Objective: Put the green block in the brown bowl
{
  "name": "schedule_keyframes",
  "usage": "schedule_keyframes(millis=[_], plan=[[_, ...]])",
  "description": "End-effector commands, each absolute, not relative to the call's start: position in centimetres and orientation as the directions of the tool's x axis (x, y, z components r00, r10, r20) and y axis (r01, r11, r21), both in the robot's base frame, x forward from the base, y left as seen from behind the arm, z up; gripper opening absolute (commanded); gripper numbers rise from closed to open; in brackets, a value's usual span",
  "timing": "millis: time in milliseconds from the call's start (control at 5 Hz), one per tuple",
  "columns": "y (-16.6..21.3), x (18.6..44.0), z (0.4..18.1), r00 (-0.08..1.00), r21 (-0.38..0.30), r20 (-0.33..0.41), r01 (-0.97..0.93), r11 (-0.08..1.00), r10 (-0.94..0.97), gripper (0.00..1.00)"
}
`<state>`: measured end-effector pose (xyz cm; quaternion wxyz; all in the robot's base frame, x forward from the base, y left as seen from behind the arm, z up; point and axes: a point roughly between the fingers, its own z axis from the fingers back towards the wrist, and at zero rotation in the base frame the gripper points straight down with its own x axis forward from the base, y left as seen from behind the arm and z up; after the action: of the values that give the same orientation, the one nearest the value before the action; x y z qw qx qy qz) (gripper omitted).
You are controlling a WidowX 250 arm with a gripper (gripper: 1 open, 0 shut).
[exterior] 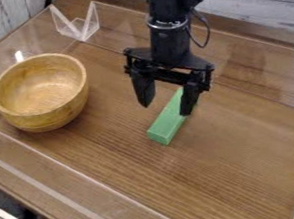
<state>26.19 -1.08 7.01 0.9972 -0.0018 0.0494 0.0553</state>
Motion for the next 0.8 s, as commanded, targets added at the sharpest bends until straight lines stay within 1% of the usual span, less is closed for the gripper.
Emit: schedule_keyframes(millis=[0,400,600], plan=[[-1.0,26.8,7.8,0.994,-0.001,-0.051,-0.101,0.995,0.101,1.00],[-0.4,27.3,7.5,0.995,0.006,-0.043,-0.092,0.996,0.093,1.00],[0.3,27.1,7.8,0.997,0.008,-0.039,-0.067,0.998,0.068,1.00]])
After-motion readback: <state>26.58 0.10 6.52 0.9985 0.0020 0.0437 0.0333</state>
